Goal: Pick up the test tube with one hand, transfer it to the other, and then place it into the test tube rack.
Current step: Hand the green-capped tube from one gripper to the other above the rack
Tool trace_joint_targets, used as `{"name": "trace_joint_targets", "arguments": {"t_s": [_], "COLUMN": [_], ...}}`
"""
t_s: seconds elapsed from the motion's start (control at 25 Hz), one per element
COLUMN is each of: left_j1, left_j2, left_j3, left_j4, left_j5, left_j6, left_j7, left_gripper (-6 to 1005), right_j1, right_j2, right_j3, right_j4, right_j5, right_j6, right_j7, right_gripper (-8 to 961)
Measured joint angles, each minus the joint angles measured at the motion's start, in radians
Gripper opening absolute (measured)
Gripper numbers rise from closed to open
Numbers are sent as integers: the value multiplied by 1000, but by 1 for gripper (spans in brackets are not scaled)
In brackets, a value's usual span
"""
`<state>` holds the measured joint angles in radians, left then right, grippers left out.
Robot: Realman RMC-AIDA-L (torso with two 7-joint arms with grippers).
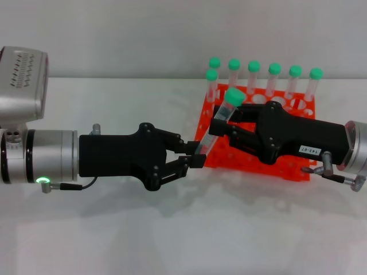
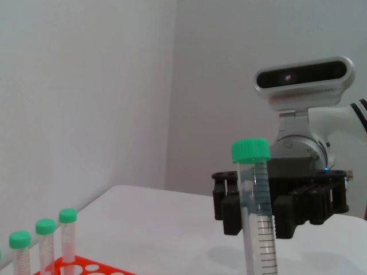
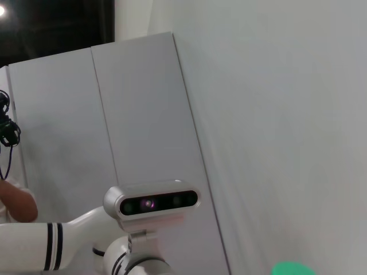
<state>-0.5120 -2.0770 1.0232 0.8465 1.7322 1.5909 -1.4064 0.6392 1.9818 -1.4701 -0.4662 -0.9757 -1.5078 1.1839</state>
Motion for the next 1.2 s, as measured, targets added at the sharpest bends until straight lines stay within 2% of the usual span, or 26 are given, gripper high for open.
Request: {"name": "trace_joint_targets", "arguments": {"t_s": [0.08,0.32,0.56,1.0,1.2], "left_j1": [1,-2,-6,-4,19], "left_j2": [0,0,0,0,0], "left_j3": [1,2,9,3,-19], "left_j4": [-1,-5,-8,-8,-7], "left_j5": [0,0,1,3,-2], "left_j6": [-2,-6,-29,-31,-31], "left_j7": [0,0,-1,-6,-7], "left_gripper": [217,223,229,240,431], "right_j1": [0,1,4,1,0], "right_j2": [0,4,6,6,6], "right_j3": [1,2,2,2,2], "right_j4": [0,0,-2,-7,-6], "right_j5": [1,2,-1,-3,-3], "right_j6": [0,3,20,45,57], "right_j7": [-4,-22,-25,-36,-37], "right_gripper": [265,266,204,213,217]}}
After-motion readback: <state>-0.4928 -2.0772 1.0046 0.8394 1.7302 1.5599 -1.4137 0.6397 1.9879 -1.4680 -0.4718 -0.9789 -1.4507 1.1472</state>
